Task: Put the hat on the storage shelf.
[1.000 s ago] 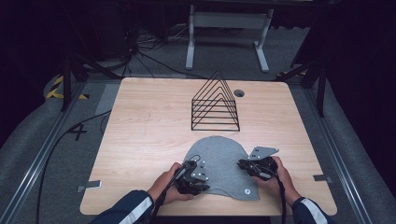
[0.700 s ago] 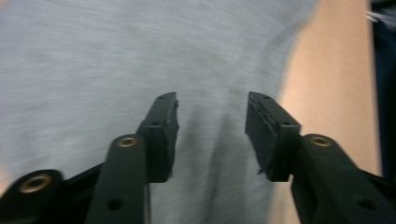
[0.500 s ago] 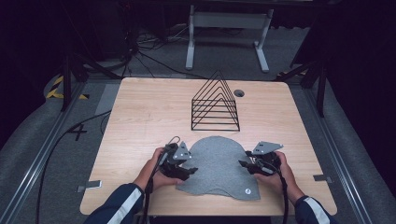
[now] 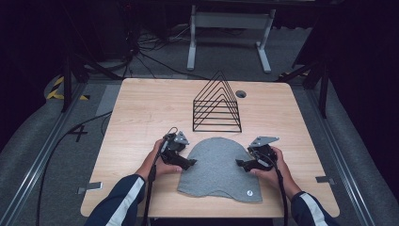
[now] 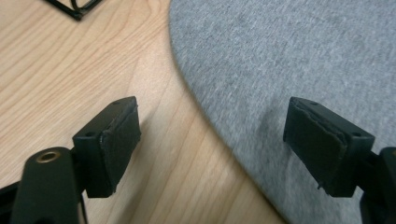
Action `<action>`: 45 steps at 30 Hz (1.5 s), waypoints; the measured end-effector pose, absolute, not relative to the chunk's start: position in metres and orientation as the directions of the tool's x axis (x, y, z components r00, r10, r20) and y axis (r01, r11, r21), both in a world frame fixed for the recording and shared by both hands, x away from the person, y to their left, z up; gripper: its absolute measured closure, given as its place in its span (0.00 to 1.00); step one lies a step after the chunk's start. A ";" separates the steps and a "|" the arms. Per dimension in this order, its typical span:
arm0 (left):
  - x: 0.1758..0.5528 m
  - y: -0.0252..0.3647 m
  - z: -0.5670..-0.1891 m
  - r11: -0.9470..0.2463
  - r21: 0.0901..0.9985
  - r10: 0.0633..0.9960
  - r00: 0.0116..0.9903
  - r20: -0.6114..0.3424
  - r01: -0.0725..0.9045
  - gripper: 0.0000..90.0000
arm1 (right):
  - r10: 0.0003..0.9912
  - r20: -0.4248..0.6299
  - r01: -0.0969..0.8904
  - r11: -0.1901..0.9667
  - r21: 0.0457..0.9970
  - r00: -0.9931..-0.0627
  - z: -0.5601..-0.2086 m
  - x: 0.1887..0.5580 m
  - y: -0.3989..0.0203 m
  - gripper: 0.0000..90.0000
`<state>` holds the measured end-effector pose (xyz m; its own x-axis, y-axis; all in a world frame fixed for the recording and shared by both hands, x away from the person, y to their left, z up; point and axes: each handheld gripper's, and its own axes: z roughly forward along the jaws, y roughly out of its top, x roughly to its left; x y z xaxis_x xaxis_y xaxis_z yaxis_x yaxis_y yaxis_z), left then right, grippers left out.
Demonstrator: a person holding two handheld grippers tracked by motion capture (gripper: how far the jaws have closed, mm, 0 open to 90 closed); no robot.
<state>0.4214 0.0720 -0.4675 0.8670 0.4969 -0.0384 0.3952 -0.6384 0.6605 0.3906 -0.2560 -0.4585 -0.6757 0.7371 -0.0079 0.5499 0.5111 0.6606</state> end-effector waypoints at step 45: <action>0.399 0.061 -0.425 -0.648 0.718 0.381 0.924 0.019 0.252 0.92 | 0.637 -0.050 0.403 0.545 0.736 -0.769 -0.415 0.368 -0.261 0.94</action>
<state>0.3988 0.0613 -0.4252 0.9245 0.3808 0.0192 0.2521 -0.6483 0.7185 0.3679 -0.2613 -0.4152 -0.7694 0.6368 -0.0503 0.4027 0.5447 0.7356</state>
